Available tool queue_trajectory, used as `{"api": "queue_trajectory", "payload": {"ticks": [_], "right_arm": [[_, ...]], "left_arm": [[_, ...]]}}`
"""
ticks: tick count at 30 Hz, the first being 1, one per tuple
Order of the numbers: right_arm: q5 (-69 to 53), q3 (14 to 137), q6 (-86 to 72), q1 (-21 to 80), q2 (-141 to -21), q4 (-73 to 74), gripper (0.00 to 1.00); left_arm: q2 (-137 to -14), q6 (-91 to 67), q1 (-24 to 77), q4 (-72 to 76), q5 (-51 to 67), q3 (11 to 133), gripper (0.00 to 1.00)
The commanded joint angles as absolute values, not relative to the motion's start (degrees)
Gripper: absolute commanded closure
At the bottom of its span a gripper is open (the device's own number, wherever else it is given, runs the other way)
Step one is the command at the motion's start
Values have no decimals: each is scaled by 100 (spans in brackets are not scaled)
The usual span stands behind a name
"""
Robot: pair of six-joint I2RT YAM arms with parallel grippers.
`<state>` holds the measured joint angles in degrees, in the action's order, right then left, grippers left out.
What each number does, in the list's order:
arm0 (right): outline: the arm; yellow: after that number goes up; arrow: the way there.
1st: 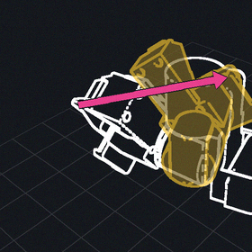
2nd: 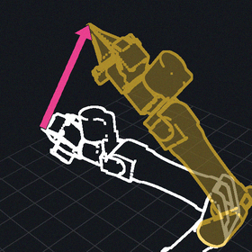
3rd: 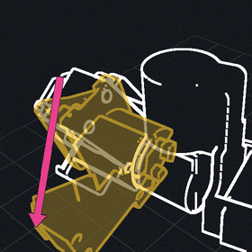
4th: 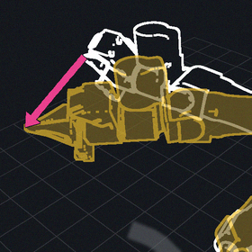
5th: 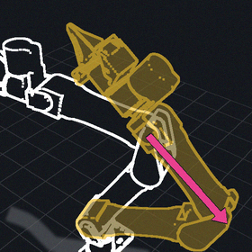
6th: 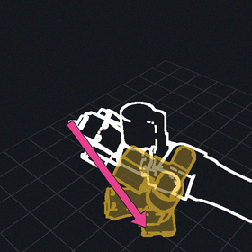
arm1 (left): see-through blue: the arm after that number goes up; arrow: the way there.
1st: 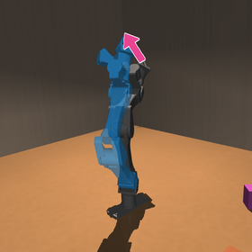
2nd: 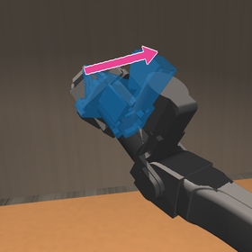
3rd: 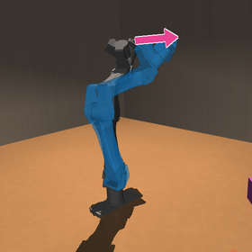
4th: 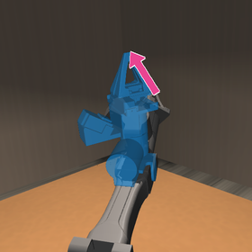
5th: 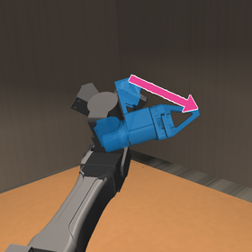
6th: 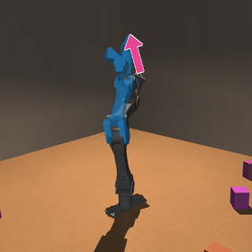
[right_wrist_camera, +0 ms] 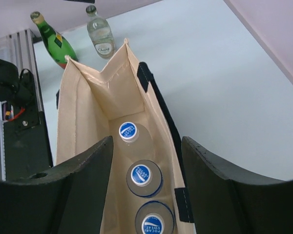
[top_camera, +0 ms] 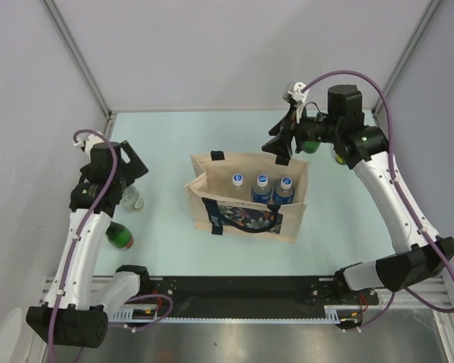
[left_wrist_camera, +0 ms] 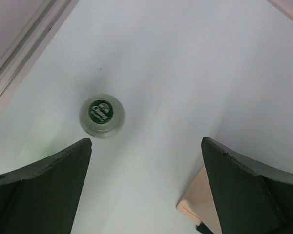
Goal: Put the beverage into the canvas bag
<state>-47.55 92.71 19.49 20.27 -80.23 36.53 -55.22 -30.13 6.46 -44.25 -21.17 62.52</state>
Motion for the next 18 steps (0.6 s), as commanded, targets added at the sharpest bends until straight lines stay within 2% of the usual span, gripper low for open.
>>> {"api": "queue_trajectory", "payload": {"ticks": [1, 7, 12, 18], "right_arm": [[-5089, 9089, 1538, 1758, -7699, 3199, 37], [-5168, 8807, 1362, 1574, -7568, 3059, 37], [-5159, 8692, 1336, 1494, -7506, 3050, 37], [-5150, 8587, 1336, 1433, -7497, 3032, 37]], "left_arm": [[-5712, -3287, 80, -4280, -1626, 6161, 0], [-6300, -3147, -272, -4219, -1810, 6083, 3], [-6767, -3138, -641, -4017, -1740, 5863, 14], [-7128, -3094, -694, -3832, -1705, 5880, 21]]}}
